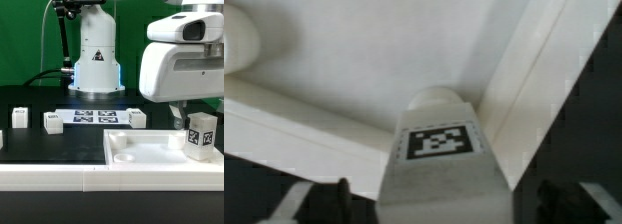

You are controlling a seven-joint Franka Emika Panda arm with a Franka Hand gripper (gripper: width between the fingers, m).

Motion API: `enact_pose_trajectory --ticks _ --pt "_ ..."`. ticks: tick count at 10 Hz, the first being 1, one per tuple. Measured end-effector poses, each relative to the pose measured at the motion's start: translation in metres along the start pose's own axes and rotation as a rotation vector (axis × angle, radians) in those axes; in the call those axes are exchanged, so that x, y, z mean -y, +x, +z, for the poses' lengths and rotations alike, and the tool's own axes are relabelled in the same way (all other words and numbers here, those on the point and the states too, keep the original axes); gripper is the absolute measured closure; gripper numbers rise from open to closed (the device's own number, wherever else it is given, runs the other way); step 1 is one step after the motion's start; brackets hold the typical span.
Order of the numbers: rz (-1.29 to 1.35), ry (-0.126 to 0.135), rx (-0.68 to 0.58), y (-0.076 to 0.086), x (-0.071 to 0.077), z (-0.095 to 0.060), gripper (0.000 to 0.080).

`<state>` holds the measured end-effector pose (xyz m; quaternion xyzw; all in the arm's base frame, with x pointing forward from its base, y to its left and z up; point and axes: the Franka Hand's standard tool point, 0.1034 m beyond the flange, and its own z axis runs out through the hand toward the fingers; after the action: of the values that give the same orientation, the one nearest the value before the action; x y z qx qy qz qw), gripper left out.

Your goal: Assemble one leg

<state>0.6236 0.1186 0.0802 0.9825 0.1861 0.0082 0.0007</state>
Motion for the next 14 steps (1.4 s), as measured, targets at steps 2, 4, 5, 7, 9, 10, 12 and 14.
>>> enact_pose_trajectory --ticks 2,4,5,7,9,10,12,14 --pt "0.006 0.0 0.0 -0.0001 0.0 0.0001 0.0468" --pt "0.054 0.002 0.0 -0.0002 -0.0001 0.0001 0.0508" --pt "0.153 0.003 0.0 -0.0003 -0.0004 0.0006 0.0508" --pt "0.36 0.008 -0.001 0.0001 0.0007 0.0009 0.0508" --pt "0.615 0.021 -0.001 0.0002 0.002 0.0015 0.0508" --pt "0.717 0.022 -0.002 0.0003 0.0023 0.0017 0.0508" --pt "0.981 0.02 -0.003 0.0005 0.0031 0.0018 0.0508" --pt "1.264 0.009 -0.005 0.0008 0.0046 0.0021 0.0508"
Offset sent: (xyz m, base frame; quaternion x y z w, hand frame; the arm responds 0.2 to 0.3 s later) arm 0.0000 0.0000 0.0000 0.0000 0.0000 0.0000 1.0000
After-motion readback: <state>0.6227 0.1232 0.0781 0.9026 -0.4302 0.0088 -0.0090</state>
